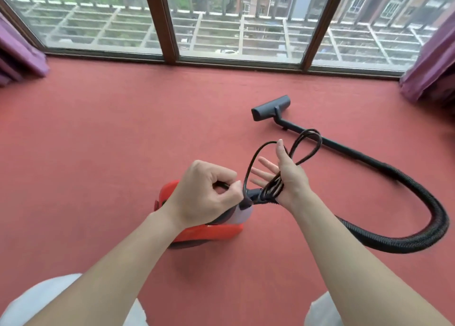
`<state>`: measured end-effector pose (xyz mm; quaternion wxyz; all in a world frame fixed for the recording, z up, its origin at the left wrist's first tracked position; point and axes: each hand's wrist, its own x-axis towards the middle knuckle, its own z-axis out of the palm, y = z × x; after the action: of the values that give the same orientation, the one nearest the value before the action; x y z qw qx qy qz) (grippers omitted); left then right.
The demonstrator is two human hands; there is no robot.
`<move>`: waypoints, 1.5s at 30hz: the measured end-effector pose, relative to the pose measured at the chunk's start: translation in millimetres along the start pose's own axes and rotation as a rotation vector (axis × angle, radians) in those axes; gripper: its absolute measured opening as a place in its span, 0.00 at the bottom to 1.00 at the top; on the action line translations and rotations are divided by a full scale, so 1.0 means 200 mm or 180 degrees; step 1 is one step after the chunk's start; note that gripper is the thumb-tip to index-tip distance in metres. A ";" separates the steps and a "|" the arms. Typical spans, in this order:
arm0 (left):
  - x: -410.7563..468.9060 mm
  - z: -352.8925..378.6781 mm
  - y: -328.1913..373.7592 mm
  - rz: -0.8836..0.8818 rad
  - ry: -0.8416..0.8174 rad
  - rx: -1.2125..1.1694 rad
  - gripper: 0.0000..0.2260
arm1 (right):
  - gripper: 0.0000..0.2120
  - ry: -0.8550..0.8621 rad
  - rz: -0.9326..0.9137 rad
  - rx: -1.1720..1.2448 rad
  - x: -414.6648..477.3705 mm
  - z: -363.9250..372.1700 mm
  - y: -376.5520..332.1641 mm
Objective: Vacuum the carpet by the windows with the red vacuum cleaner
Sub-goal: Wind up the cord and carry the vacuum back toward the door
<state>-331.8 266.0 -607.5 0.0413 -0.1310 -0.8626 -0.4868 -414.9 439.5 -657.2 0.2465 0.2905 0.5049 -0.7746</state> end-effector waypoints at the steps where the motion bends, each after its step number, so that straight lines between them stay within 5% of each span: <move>1: 0.00 0.03 0.00 0.0035 -0.0072 -0.0112 0.18 | 0.27 -0.0234 0.0092 0.0137 0.01 0.02 -0.02; 6: -0.02 0.10 -0.06 0.0022 -0.0047 -0.0210 0.18 | 0.22 -0.1055 0.0299 0.0393 0.01 0.06 -0.02; 9: 0.00 0.06 -0.08 0.0023 0.0315 -0.0093 0.18 | 0.40 -0.0786 0.0264 0.0033 0.00 0.08 0.00; 14: 0.03 -0.08 -0.13 -0.0026 0.1180 0.0220 0.20 | 0.28 -0.0969 0.0128 0.0198 -0.02 0.07 0.01; 17: 0.05 -0.16 -0.18 -0.0240 0.1501 0.0303 0.21 | 0.08 -0.1508 0.0207 -0.0120 -0.05 0.06 0.05; 23: 0.09 -0.06 -0.16 -0.0111 0.0631 0.0330 0.20 | 0.32 -0.1723 -0.0206 -0.0994 -0.15 0.13 0.12; 26: 0.10 0.00 -0.17 -0.0116 0.0478 0.0425 0.21 | 0.11 -0.2189 -0.0461 -0.1429 -0.21 0.13 0.14; 32: 0.09 -0.01 -0.20 -0.0174 0.0130 0.0239 0.20 | 0.07 -0.2206 -0.0799 -0.2375 -0.20 0.11 0.12; 38: 0.08 -0.09 -0.32 -0.0738 -0.0147 -0.0238 0.27 | 0.12 -0.0995 -0.0959 0.0548 -0.07 -0.01 -0.14; 45: 0.08 0.05 -0.25 -0.0687 -0.0488 -0.0227 0.20 | 0.27 -0.1072 -0.0906 -0.0572 -0.10 0.11 0.04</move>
<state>-358.9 252.8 -650.7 -0.0821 -0.0756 -0.8545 -0.5073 -399.2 416.9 -641.1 0.2404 0.0600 0.5595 -0.7910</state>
